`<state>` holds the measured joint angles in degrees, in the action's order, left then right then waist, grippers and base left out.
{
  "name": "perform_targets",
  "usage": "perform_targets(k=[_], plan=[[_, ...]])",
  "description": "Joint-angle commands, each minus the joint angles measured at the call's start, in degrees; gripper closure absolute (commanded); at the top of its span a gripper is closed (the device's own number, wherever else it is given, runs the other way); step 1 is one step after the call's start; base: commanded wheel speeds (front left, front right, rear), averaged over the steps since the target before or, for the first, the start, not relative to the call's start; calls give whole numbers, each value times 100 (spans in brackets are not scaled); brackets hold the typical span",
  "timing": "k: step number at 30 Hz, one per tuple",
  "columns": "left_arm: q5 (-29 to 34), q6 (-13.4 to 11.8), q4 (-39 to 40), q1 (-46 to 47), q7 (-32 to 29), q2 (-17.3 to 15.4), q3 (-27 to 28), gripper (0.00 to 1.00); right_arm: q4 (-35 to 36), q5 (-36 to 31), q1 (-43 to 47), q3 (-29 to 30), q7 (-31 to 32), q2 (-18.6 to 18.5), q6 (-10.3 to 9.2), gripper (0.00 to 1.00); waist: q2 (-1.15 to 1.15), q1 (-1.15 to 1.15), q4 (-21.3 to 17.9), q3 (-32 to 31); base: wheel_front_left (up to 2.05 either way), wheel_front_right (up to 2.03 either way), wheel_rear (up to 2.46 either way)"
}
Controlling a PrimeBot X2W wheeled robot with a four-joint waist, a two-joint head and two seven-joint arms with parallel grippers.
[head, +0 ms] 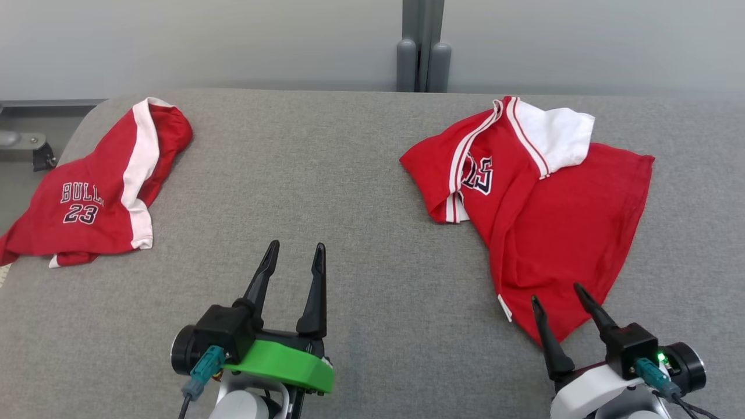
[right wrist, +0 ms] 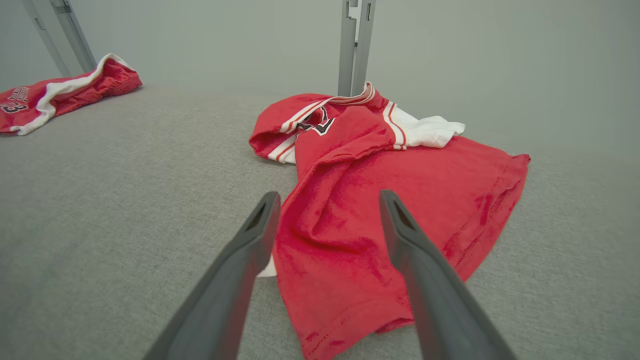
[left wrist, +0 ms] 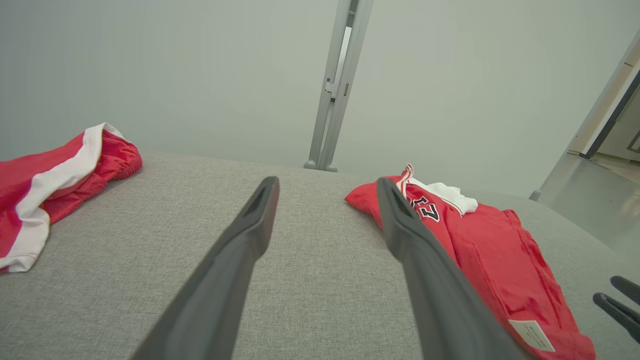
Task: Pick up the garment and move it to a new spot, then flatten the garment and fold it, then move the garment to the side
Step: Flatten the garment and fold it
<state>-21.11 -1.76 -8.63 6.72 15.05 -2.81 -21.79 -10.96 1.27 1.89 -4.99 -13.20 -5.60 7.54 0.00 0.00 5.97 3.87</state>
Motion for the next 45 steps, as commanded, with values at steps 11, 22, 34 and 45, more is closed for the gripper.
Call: perform_targets(k=[11, 22, 34, 45], plan=[[-99, -30, 21, 255, 17, -16, -116, 0, -1620, -589, -545, -187, -27, -258, -10, 0, 0, 0, 669, 444, 0, 0, 0], [-122, -55, -9, 228, 18, -16, -83, 0, -2402, -774, -1036, -55, -149, -124, -10, 100, 0, 0, 751, 412, 0, 0, 0], [-113, -22, -113, -21, 17, -17, -153, 0, -509, 569, -1762, -1840, -177, 67, -9, 100, 0, 0, 559, -178, 0, 0, 0], [-76, 10, -107, -289, 18, -17, -54, 0, 953, 1406, -2117, -814, 709, -706, -10, 100, 0, 0, 469, -360, 0, 0, 0]])
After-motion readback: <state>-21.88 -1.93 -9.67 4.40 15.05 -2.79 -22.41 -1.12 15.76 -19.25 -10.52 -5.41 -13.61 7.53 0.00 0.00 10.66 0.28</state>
